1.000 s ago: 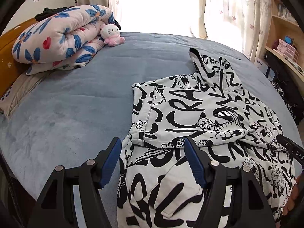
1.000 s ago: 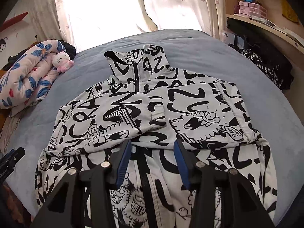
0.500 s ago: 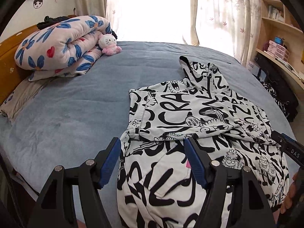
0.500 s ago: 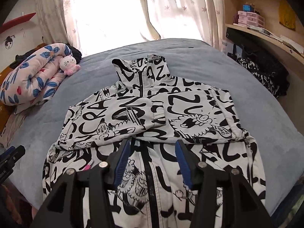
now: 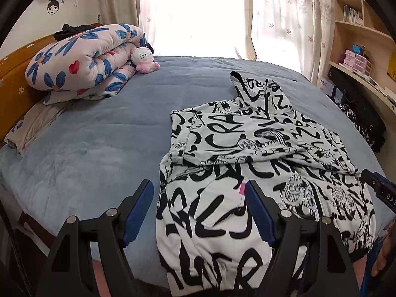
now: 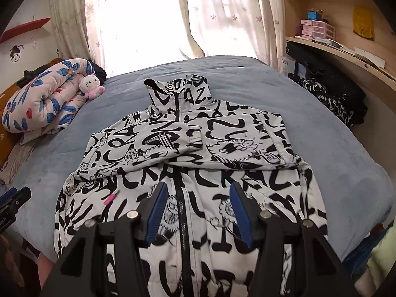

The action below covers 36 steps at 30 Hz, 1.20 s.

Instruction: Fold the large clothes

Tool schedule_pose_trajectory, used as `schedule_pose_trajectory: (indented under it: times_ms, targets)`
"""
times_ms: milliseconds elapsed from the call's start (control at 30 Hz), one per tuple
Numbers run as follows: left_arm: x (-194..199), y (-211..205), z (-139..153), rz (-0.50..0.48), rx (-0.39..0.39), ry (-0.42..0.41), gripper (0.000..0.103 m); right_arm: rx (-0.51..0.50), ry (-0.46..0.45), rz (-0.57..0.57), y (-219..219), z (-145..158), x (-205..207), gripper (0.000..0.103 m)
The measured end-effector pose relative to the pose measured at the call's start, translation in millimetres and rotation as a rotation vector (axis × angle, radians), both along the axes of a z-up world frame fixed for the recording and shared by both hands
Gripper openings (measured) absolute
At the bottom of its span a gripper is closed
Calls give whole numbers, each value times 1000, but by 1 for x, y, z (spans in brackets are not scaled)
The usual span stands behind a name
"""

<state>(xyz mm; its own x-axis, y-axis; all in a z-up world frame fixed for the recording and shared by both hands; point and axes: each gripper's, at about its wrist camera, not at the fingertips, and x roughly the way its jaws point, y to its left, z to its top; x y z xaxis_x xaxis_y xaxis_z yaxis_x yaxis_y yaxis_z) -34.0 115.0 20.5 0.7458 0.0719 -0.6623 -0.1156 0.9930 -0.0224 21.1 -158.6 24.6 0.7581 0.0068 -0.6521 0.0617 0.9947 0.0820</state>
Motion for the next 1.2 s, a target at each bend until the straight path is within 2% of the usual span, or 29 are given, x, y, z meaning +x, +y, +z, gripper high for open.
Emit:
schedule_pose_trajectory:
  times_ms: [167,333,433,567,700,767,867,1033,1100,1200]
  targets:
    - [-14,-2,-4,-9,-16,3,75,-4,-30,-9,-13,6,-21,53]
    - [-24,0,-15,-45,-63,-10,75,-13,-63,-45,-34,7,-42,61]
    - [-33,3,-27,-72,-92,-19,75,-22,-78,-56,-50,3,-56,61]
    - [-41,7,-48,-83,-82,-16,75,-44,-115,-76,-77,-9,-76,61]
    - [-46,17,-77,-69,-111,39,75,-53,-127,-86,-100,-28,-88,62]
    - [-50,21,-90,-69,-138,61,75,-56,-98,-82,-112,-44,-90,62]
    - [-58,21,-104,-82,-127,70,75,-35,-54,-76,-127,-65,-94,62]
    - [-63,21,-114,-108,-125,89,75,81,40,-55,-150,-99,-107,62]
    - [-62,23,-116,-102,-131,111,75,118,74,-29,-152,-109,-111,62]
    - [-59,31,-131,-96,-181,175,75,122,99,-21,-151,-117,-112,61]
